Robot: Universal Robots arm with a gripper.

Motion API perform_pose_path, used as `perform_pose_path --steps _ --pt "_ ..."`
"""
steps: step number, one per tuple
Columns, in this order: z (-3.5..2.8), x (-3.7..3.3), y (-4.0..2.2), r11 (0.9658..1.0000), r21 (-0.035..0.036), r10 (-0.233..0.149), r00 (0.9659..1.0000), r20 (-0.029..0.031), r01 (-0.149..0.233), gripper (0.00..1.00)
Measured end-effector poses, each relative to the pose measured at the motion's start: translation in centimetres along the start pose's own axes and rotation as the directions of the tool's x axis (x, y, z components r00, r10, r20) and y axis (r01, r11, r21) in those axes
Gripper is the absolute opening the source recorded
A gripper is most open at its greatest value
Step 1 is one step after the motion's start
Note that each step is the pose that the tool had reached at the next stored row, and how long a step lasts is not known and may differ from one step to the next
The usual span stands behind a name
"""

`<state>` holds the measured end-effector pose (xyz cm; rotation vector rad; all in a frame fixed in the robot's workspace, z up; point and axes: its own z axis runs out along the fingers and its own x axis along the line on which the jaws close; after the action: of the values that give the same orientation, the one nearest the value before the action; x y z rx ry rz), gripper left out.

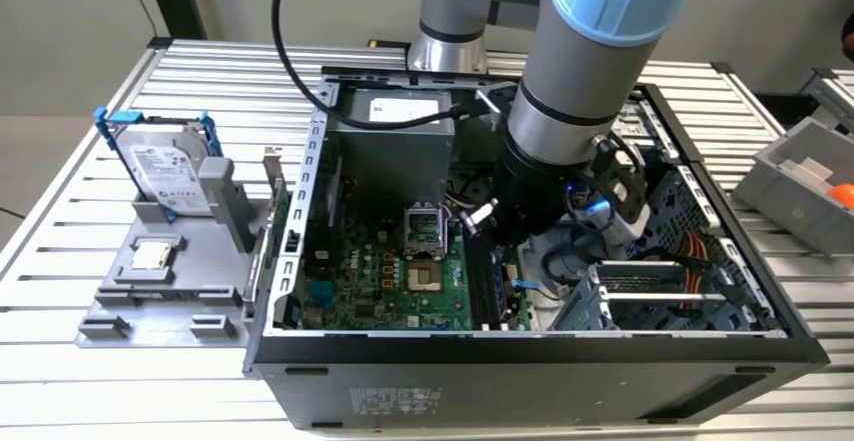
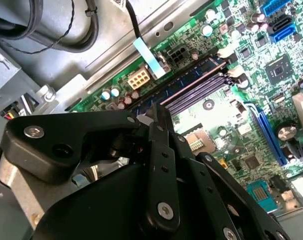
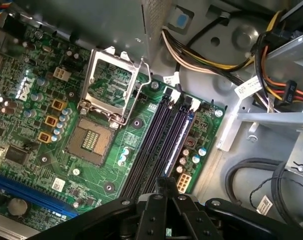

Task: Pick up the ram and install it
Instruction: 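Press down the ram until it locks into place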

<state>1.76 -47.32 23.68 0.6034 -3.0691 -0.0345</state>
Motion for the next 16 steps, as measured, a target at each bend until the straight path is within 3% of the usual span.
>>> perform_pose_path --steps 16 --pt "0.00 -0.01 0.00 0.9964 -0.0030 -0.085 0.9964 -0.0005 0.085 0.00"
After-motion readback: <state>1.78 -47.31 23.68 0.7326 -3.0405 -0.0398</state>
